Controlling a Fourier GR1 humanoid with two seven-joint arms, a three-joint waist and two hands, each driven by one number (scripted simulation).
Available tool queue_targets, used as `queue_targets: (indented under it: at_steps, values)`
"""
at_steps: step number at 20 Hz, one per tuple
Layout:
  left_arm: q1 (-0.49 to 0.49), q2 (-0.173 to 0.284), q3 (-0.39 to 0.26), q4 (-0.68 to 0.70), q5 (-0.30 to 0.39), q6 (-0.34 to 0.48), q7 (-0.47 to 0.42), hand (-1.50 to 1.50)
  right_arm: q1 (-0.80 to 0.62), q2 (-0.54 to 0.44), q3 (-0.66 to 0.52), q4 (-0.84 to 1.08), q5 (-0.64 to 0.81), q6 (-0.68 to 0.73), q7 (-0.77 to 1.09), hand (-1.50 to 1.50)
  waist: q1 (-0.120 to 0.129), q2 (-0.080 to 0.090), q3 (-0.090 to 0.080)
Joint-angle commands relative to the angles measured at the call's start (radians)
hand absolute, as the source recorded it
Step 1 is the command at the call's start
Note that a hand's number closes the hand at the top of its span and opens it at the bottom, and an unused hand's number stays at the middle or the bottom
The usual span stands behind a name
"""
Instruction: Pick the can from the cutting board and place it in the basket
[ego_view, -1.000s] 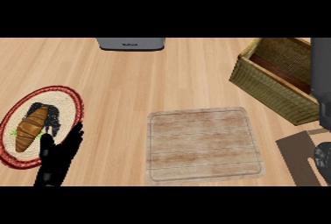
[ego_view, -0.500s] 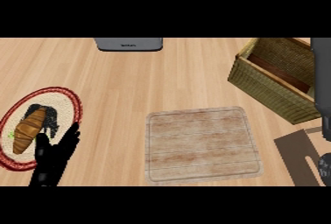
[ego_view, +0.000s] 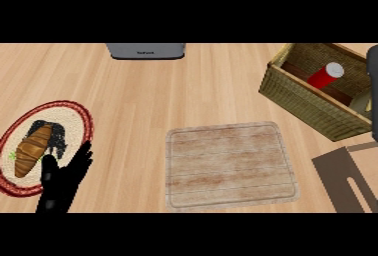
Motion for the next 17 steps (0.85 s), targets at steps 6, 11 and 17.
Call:
queue_targets:
  at_steps: [6,11,17]
  values:
    - [0.020,-0.023,-0.004,0.024,0.000,-0.007,0.019,0.00,0.124,-0.016,0.023,-0.277,-0.077,0.051,0.014,-1.50,-0.011,0.002,-0.008]
    - [0.040,-0.023,0.001,0.048,-0.017,-0.006,-0.019,0.00,0.195,-0.021,-0.007,-0.476,-0.088,0.064,0.097,-1.50,-0.018,0.000,-0.009]
    - [0.020,-0.027,0.016,0.050,-0.006,-0.005,-0.005,0.00,0.370,-0.016,-0.051,-0.795,-0.121,0.218,0.180,-1.50,-0.033,-0.003,-0.009]
